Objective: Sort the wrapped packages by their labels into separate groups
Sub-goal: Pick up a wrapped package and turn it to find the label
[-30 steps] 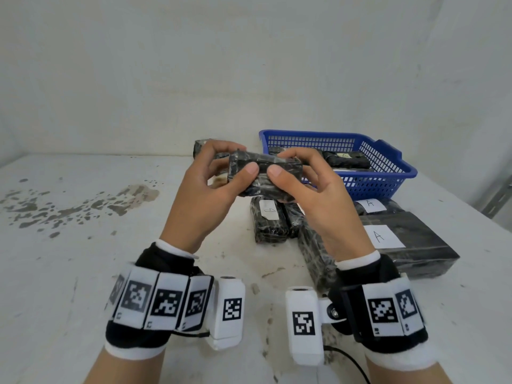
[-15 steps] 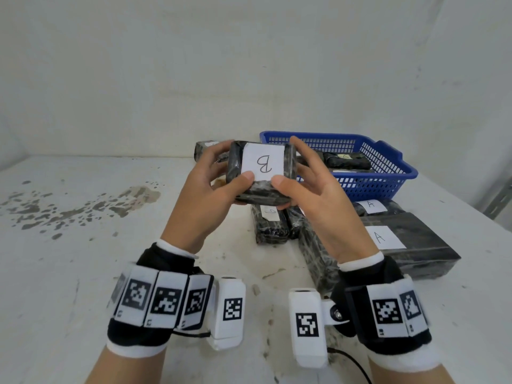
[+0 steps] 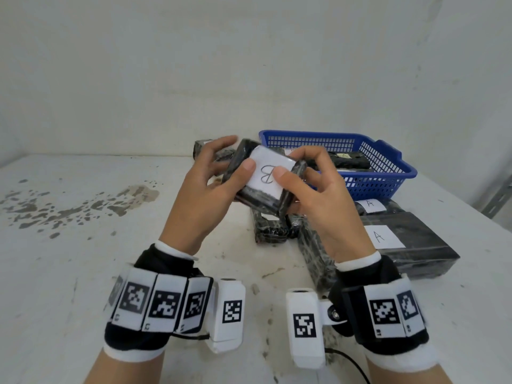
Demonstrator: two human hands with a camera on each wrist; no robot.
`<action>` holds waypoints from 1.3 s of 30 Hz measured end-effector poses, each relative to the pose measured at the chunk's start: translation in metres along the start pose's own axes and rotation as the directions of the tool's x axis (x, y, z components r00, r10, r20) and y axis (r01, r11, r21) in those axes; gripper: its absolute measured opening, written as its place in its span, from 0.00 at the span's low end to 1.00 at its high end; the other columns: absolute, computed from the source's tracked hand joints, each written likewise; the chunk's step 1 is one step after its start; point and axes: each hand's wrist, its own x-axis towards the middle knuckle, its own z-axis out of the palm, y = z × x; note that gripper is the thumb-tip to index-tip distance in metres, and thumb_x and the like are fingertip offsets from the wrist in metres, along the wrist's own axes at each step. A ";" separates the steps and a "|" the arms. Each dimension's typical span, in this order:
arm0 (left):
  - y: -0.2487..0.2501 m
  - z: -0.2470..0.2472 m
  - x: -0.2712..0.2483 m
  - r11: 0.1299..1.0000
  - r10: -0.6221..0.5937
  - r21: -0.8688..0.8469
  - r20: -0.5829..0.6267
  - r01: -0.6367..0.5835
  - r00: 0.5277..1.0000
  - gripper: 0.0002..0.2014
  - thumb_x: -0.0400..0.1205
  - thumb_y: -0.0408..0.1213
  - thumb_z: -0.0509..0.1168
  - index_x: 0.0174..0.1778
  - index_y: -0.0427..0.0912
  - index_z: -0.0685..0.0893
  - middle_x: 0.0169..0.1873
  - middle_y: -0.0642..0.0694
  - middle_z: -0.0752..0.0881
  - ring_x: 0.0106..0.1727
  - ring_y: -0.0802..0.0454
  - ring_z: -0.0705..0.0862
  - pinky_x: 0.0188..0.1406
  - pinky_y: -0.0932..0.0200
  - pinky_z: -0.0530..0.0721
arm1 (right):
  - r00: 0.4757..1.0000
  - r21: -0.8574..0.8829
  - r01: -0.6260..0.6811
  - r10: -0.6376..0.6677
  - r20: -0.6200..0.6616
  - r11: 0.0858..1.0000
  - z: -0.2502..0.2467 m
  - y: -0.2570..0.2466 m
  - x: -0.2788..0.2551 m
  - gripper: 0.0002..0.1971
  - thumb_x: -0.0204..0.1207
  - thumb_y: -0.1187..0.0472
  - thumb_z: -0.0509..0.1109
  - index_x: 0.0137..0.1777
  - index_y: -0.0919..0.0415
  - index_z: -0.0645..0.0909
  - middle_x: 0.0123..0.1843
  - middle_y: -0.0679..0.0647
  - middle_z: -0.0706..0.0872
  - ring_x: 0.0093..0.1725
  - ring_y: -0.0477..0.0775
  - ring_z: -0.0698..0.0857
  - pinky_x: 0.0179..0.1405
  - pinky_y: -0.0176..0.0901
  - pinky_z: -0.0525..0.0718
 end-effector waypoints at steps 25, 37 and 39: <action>0.003 0.000 -0.005 0.989 0.075 0.121 0.076 -0.084 0.994 0.22 0.70 0.51 0.72 0.62 0.59 0.84 0.56 0.52 0.88 0.61 0.54 0.86 0.66 0.45 0.83 | 0.997 -0.096 -0.075 0.076 0.004 0.993 -0.002 -0.001 -0.001 0.09 0.81 0.49 0.71 0.60 0.41 0.85 0.45 0.38 0.92 0.45 0.41 0.89 0.41 0.43 0.88; 0.003 -0.001 -0.003 0.997 0.023 0.074 -0.017 -0.021 1.000 0.09 0.79 0.45 0.70 0.54 0.57 0.86 0.53 0.49 0.89 0.58 0.53 0.87 0.57 0.49 0.87 | 0.998 -0.106 -0.016 0.023 0.066 0.994 0.000 -0.002 -0.002 0.12 0.73 0.50 0.79 0.47 0.26 0.84 0.53 0.44 0.93 0.56 0.46 0.91 0.58 0.41 0.85; 0.004 -0.001 -0.004 0.999 -0.005 0.041 -0.017 0.006 1.000 0.07 0.80 0.43 0.70 0.52 0.56 0.86 0.54 0.45 0.88 0.57 0.47 0.88 0.54 0.45 0.89 | 0.998 -0.111 -0.016 0.022 0.052 0.994 0.000 -0.001 -0.002 0.11 0.72 0.48 0.79 0.49 0.29 0.85 0.54 0.45 0.93 0.56 0.48 0.91 0.61 0.45 0.85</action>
